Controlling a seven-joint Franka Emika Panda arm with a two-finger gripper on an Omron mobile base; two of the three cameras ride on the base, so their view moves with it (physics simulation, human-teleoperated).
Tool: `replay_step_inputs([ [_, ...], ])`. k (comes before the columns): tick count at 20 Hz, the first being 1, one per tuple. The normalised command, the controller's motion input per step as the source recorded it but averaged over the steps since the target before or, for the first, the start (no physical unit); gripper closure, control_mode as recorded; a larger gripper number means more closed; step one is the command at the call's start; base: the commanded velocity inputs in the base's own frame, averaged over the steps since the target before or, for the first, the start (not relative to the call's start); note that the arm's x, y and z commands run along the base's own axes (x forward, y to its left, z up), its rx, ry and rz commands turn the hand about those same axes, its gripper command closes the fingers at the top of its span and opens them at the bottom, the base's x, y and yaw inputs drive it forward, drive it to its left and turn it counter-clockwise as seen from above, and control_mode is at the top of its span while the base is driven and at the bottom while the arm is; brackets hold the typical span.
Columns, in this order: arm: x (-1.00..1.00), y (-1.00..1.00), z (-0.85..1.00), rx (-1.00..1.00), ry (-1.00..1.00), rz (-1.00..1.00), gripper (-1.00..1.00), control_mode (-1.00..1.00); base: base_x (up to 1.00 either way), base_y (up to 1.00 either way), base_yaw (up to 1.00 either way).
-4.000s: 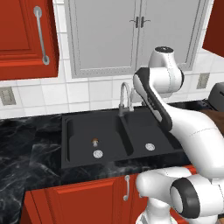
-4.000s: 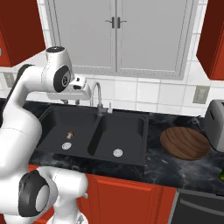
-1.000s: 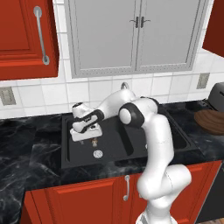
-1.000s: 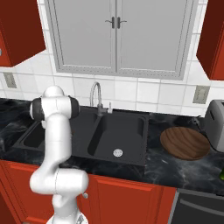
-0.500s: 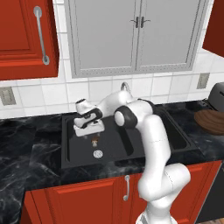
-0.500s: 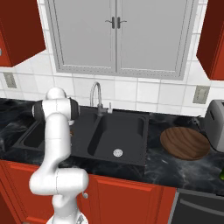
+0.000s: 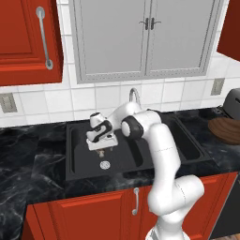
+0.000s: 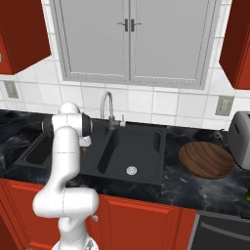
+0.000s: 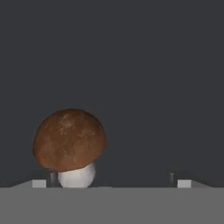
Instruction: Pick the mushroom from the sink and place it in the bowl. Then pick the bowl and place it in the microwave. Then close the microwave door and press the start button.
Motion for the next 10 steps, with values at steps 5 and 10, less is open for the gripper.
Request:
replay_step_inputs([
  [5,0.01,0.09,-0.37,0.09,-0.06,0.0,-1.0,-1.0,0.0,0.0,0.0],
  [10,0.15,0.06,-0.13,0.11,-0.06,-0.01,-1.0,-1.0,0.0,0.0,0.0],
])
